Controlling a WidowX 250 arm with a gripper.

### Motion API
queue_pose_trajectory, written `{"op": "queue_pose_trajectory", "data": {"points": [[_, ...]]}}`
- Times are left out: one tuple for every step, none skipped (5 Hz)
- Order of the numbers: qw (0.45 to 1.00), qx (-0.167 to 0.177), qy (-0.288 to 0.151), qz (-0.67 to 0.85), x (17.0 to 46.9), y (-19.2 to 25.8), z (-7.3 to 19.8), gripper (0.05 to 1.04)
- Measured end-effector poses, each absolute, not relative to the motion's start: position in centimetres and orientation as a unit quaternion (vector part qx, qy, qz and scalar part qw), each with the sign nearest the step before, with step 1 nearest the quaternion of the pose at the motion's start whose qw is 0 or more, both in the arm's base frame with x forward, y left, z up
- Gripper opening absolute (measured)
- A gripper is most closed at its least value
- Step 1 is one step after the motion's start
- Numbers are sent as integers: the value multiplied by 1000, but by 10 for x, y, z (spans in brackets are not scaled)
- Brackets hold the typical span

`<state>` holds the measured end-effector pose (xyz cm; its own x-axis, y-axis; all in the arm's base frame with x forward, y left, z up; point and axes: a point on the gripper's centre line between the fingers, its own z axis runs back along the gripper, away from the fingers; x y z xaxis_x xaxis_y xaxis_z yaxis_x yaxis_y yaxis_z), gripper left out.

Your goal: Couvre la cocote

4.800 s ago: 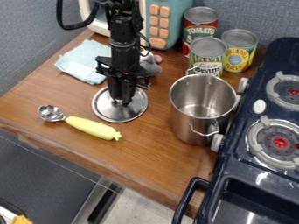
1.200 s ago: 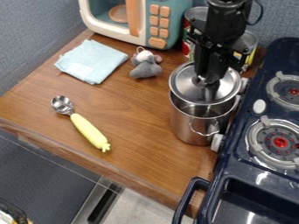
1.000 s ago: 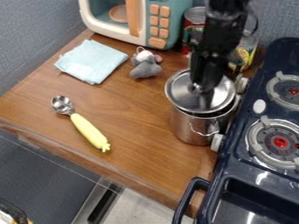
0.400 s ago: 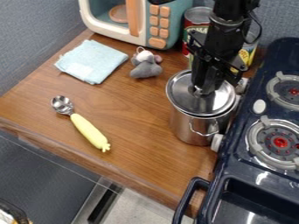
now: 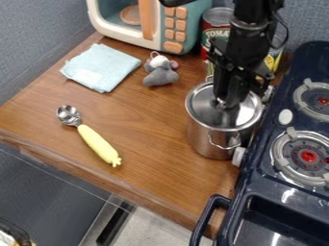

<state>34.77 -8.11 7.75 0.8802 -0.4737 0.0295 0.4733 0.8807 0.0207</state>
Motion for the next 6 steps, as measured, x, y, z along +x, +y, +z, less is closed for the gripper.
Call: {"op": "queue_pose_trajectory", "data": {"points": [[970,-2,-15,-241,347,-80,77,274],[971,-4,-15,-240,347,-79,78,274],[971,-4,-15,-238,347,-79,78,274],[972,-6,-15,-236,347,-79,78,274],[972,-5,-16,-235,348,-78,78,274],[972,-5,-16,-233,348,-77,78,365]]}}
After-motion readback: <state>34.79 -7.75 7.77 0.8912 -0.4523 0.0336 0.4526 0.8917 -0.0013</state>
